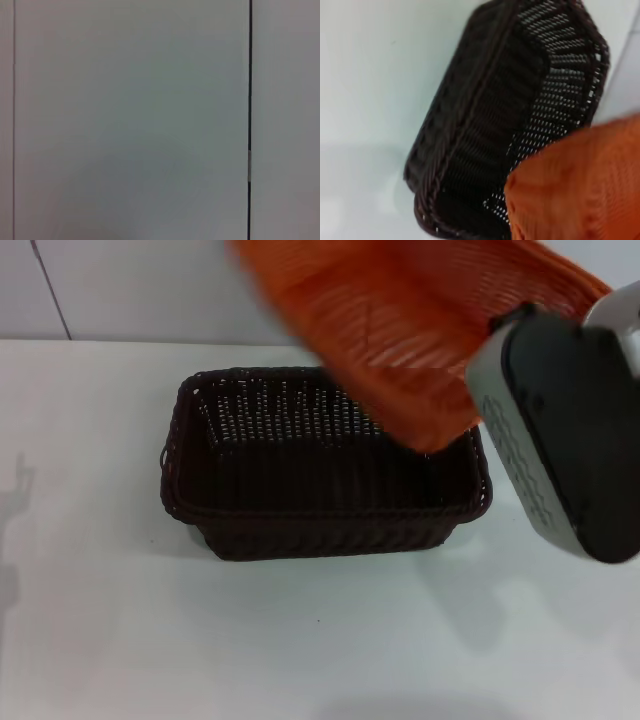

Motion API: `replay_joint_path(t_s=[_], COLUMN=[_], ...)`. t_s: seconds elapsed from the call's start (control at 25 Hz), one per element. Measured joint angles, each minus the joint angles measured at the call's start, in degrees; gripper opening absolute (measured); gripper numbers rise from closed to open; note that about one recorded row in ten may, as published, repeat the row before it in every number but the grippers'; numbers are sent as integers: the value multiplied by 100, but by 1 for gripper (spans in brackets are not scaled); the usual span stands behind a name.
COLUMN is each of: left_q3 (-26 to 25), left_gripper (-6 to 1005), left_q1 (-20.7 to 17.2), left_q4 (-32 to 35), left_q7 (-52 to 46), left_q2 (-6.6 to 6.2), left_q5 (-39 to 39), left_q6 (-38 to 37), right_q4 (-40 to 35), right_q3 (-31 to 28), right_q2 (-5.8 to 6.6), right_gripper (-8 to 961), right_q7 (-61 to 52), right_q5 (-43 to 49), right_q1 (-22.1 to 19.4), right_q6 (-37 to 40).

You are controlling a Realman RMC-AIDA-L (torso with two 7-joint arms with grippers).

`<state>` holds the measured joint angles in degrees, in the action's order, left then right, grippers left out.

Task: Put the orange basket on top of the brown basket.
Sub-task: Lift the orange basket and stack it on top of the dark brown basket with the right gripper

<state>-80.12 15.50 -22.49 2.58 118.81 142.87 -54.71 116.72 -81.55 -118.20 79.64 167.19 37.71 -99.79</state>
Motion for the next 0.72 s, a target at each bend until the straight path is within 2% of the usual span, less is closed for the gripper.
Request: replay_joint_path(t_s=[0.2, 0.56, 0.72], left_q3=[56, 221, 373], left_gripper=[813, 813, 813], left_q1=[-112, -161, -126], left_q4=[-29, -33, -37], left_q7=[-162, -175, -179], left_q2=[11, 19, 19], left_q5=[-58, -446, -628], left_q6=[19, 31, 32], right_q4=[-16, -171, -175], right_q3=[205, 558, 636], right_q2=[272, 420, 407], right_gripper=[181, 181, 182], right_q7=[355, 676, 830], right_q5=[1, 5, 7], right_q1=[55, 61, 86], right_q6=[118, 149, 168])
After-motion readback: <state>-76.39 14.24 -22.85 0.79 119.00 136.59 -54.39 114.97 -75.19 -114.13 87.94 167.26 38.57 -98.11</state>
